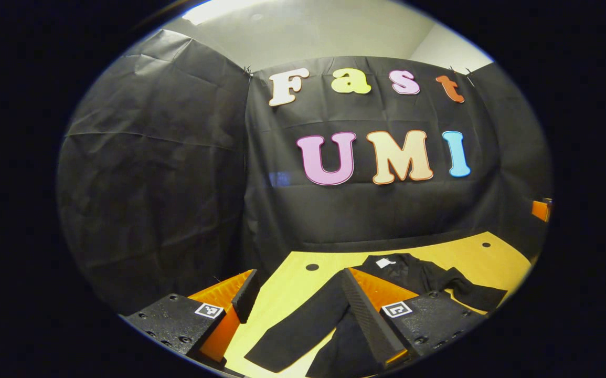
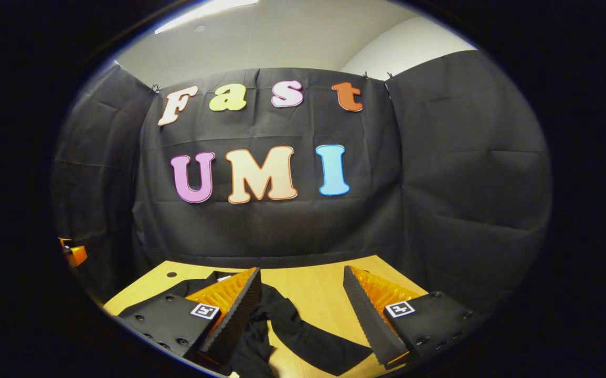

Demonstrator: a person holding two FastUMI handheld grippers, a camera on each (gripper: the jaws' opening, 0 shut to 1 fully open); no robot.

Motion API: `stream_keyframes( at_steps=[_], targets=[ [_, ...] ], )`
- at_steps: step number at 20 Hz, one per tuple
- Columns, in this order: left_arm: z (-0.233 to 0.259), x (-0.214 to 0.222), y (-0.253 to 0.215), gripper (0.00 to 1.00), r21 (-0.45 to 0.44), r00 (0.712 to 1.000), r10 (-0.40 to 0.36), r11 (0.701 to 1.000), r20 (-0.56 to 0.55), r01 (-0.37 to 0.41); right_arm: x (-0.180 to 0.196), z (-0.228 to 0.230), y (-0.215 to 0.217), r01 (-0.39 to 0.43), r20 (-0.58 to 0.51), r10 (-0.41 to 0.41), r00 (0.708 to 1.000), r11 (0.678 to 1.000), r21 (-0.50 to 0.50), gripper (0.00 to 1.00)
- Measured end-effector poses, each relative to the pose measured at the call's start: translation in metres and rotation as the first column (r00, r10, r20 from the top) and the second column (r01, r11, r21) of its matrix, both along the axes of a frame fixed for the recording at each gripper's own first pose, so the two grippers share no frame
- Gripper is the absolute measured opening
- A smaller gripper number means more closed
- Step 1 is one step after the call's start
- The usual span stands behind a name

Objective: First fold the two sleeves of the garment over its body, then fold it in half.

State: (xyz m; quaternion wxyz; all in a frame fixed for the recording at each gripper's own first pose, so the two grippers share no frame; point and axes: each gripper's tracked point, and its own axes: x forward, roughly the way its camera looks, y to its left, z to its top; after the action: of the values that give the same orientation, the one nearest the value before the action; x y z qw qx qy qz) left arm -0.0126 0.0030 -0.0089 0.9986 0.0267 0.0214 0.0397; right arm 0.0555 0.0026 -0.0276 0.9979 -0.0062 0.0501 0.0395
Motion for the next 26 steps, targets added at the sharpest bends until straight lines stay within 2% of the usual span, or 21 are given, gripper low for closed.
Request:
stream_keyframes(
  at_steps=[6, 11, 18, 23, 26],
  targets=[
    [-0.016, -0.009, 0.004, 0.93, -0.042, 1.0, -0.008, 0.999, -0.03, 0.007, -0.017, -0.008, -0.009, 0.021, -0.013, -0.022, 1.0, 1.0, -0.017, 0.99],
    [-0.016, -0.012, 0.026, 0.93, -0.033, 0.999, 0.03, 0.999, -0.028, -0.031, -0.027, -0.011, -0.024, 0.058, -0.018, -0.058, 0.998, 0.998, 0.002, 0.99],
    [-0.018, -0.006, 0.023, 0.93, -0.047, 0.999, 0.036, 0.998, -0.023, -0.037, -0.018, -0.023, -0.036, 0.086, -0.022, -0.087, 0.996, 0.996, -0.026, 0.98],
    [-0.019, -0.003, 0.022, 0.93, -0.045, 0.998, 0.042, 0.998, -0.036, -0.044, -0.001, -0.074, -0.052, 0.109, -0.101, -0.114, 0.988, 0.993, -0.054, 0.99],
    [-0.027, -0.003, 0.024, 0.94, -0.038, 0.997, 0.047, 0.998, -0.055, -0.049, 0.007, -0.12, -0.061, 0.117, -0.192, -0.122, 0.974, 0.992, -0.041, 0.99]
  ],
)
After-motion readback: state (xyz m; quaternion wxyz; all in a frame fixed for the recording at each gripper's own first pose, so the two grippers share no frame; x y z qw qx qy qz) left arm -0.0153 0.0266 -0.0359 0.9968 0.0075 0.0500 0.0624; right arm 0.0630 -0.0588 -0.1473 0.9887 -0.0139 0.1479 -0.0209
